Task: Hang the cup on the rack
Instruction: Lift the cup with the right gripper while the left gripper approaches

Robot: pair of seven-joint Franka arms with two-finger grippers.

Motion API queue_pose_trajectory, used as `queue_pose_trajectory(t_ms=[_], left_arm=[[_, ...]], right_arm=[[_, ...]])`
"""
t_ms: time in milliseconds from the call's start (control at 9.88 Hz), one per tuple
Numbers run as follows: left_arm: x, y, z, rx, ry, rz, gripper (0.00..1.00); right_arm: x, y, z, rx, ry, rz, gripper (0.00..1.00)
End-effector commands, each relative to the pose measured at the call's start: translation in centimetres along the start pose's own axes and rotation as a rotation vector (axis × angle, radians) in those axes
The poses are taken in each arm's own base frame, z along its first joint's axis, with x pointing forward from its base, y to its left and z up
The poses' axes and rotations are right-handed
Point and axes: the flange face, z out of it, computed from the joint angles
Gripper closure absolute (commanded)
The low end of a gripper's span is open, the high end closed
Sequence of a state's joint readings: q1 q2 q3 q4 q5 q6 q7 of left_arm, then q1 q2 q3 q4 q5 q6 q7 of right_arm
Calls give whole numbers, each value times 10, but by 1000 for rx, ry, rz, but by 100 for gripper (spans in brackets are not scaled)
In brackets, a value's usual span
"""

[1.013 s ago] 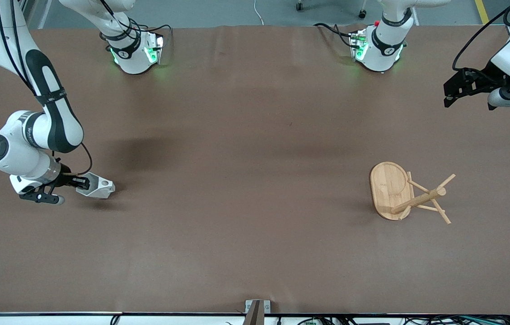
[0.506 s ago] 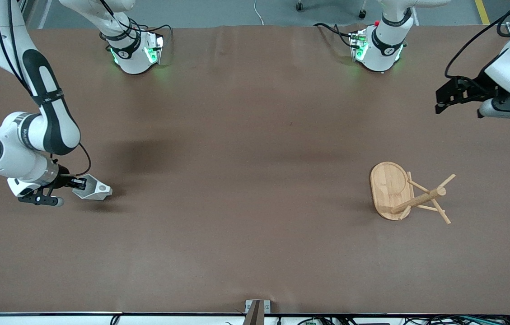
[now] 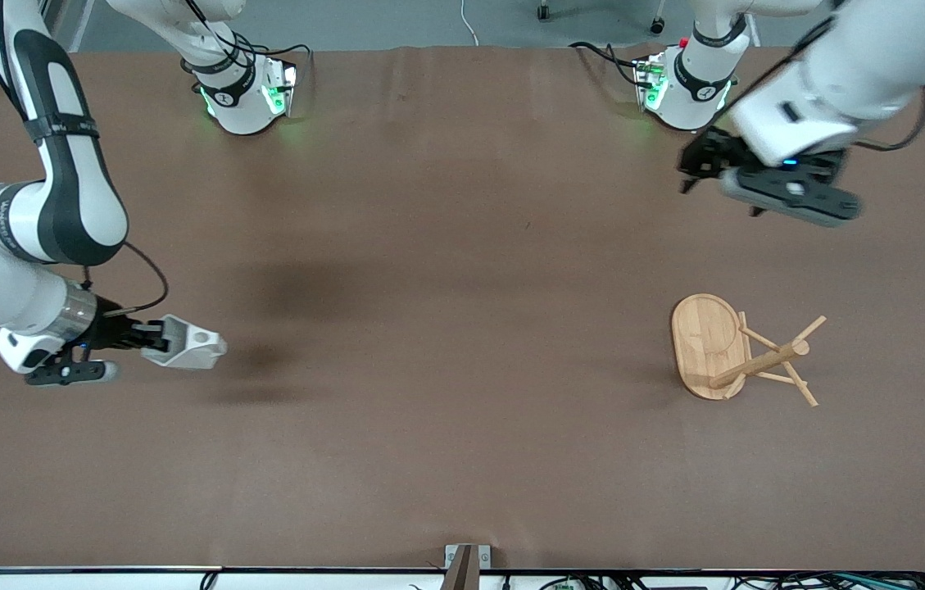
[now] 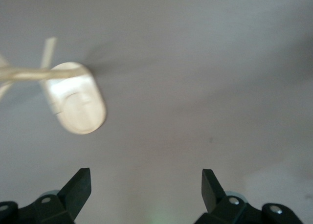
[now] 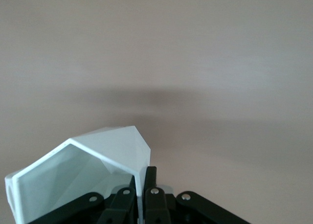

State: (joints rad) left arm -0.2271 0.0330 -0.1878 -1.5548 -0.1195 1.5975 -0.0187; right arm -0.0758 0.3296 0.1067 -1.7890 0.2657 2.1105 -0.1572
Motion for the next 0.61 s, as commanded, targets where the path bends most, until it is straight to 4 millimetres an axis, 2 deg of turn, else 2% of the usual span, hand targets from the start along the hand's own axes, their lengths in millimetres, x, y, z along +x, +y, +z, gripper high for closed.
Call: queue_pose_trajectory(t_ms=[0, 101, 304, 405, 506], left_arm=[[12, 90, 28, -58, 31, 157, 0], [8, 133, 28, -72, 78, 227, 0], [8, 200, 42, -96, 171, 346, 0], [10, 230, 57, -112, 210, 391, 0], [15, 249, 74, -105, 245, 439, 0]], right_arm=[[-7, -58, 12, 190, -18, -5, 99], [-12, -87, 19, 271, -33, -4, 99], [-27, -139, 32, 421, -101, -6, 99], [-34, -159, 35, 486, -141, -7, 99], [-42, -176, 37, 542, -182, -12, 99]])
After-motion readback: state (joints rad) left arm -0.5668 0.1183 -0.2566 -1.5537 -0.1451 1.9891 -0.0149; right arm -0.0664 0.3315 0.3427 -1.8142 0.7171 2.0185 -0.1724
